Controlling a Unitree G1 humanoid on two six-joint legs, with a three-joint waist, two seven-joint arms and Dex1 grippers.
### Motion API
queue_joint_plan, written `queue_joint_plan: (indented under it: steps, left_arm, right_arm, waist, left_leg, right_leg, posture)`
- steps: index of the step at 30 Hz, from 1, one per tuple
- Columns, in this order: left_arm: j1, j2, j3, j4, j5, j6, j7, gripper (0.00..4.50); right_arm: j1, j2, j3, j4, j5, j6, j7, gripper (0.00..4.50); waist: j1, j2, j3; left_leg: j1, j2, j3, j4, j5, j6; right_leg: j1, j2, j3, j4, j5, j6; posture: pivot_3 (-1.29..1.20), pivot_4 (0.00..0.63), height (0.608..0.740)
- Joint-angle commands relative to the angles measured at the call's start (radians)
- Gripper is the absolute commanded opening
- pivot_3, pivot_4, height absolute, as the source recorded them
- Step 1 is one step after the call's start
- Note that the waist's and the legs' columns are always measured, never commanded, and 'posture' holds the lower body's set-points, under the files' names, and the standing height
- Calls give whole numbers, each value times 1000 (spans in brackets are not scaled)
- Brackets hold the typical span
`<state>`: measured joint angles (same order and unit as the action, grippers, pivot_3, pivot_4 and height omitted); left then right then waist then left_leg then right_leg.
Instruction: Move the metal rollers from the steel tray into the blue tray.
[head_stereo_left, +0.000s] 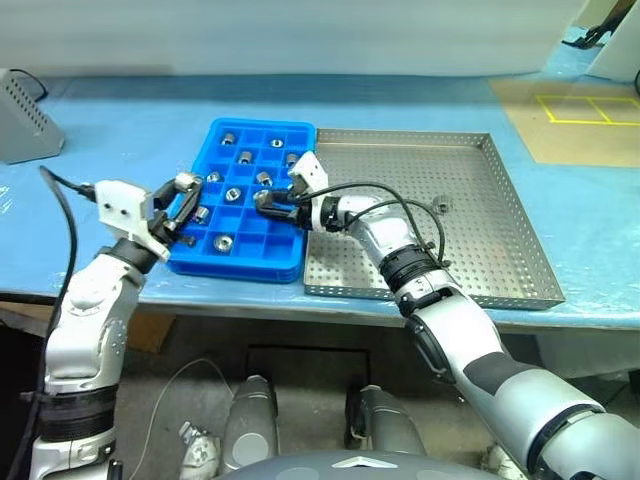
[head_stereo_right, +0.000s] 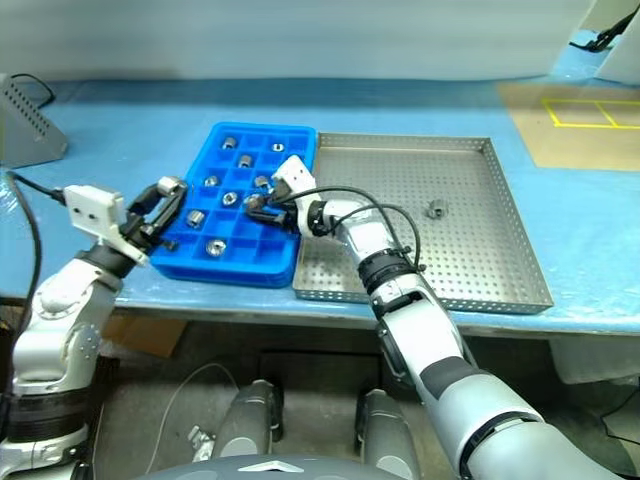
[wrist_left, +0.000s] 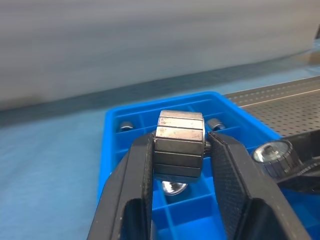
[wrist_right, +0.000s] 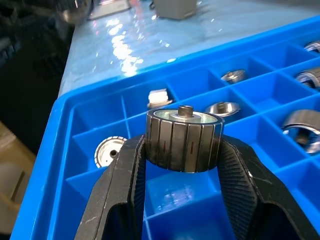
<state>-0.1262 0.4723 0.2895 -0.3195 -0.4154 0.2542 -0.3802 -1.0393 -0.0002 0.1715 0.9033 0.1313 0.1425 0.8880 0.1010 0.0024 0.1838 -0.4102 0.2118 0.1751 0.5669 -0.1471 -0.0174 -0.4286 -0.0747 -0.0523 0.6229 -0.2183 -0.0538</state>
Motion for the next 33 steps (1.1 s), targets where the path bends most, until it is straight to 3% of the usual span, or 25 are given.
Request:
queue_joint_plan:
  steps: [1,16,19,24,28,33]
  left_arm:
    - [22,7,57,-97,-9,12,33,1290]
    - [157,-15,120,-208,-13,27,74,1290]
    - [159,-23,114,-195,-10,15,64,1290]
    - [123,-43,71,-118,5,-33,31,1290]
    - [58,-64,21,-19,41,-66,24,1290]
    - [-100,-119,-75,140,108,-89,43,1290]
  right_arm:
    - [-57,27,-5,40,-25,-54,-7,1850]
    - [-108,43,-10,222,-128,-153,-40,1850]
    - [-114,40,-12,238,-140,-167,-44,2608]
    - [-128,33,-39,240,-132,-187,-55,4296]
    - [-140,35,-109,214,-72,-181,-46,4296]
    - [-193,26,-247,208,10,-191,-207,4296]
  waist:
    - [4,0,0]
    - [51,0,0]
    - [56,0,0]
    - [61,0,0]
    - [60,0,0]
    - [54,0,0]
  left_leg:
    - [0,0,0,0,0,0]
    - [1,2,-3,0,0,0]
    - [1,2,-3,0,0,-1]
    - [0,2,-3,0,0,-1]
    - [0,2,-3,0,0,-1]
    - [-1,2,-2,0,1,-2]
  right_leg:
    - [0,0,0,0,0,0]
    - [0,0,0,1,0,0]
    - [0,0,0,1,0,0]
    - [0,0,0,1,0,0]
    - [-1,0,0,1,0,0]
    - [-3,0,0,3,0,0]
  posture:
    - [268,150,740]
    - [358,150,740]
    - [357,150,740]
    - [328,150,740]
    - [299,150,740]
    - [201,150,740]
